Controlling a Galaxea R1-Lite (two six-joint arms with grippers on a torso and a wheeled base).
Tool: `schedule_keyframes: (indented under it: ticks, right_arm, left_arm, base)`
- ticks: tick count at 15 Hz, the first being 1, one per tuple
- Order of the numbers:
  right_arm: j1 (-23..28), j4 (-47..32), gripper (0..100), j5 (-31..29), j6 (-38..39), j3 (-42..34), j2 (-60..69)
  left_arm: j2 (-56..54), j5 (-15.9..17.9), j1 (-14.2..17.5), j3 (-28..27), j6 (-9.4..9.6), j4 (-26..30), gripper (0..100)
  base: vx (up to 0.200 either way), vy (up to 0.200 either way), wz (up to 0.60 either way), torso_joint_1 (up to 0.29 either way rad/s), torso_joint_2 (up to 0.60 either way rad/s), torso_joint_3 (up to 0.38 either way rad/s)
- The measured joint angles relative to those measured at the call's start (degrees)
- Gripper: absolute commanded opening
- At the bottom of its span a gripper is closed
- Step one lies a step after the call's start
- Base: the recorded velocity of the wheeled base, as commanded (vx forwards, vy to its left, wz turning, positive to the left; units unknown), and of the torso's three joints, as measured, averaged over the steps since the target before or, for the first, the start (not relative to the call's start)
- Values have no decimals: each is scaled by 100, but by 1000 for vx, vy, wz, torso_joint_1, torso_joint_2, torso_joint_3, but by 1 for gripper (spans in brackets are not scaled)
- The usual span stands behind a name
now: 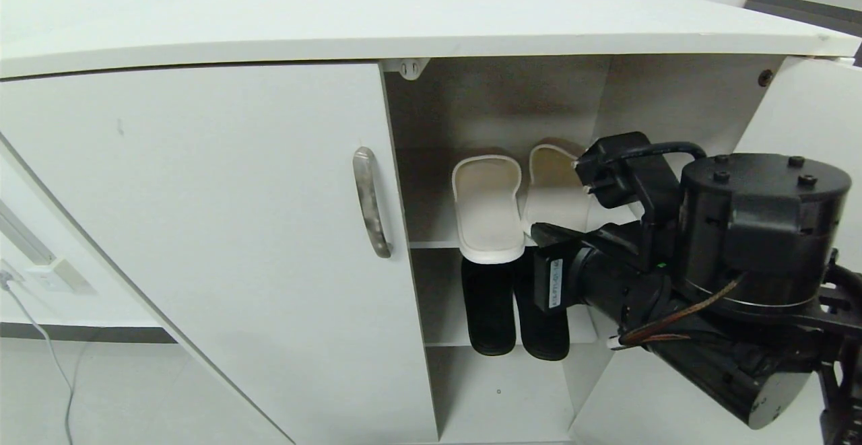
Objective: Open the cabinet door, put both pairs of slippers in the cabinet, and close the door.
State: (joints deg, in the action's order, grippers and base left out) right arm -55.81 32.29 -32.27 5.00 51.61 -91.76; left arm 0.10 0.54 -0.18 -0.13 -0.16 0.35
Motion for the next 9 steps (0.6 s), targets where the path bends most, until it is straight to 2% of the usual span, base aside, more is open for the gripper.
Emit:
schedule_keyframes:
  ticks: [2, 6, 9]
  right_arm:
    - [2, 132, 0, 304, 4, -169, 6]
    - [24, 462, 0, 435, -49, -457, 6]
    - [71, 468, 0, 510, -51, -496, -27]
  left_arm:
    - [0, 0, 0, -2, 0, -2, 0]
    - [0, 9, 0, -5, 0, 0, 0]
    - [0, 9, 0, -5, 6, -2, 0]
  base:
    - [0, 0, 0, 0, 0, 0]
    - [0, 0, 0, 0, 0, 0]
    - [-200, 0, 0, 4, 5, -1]
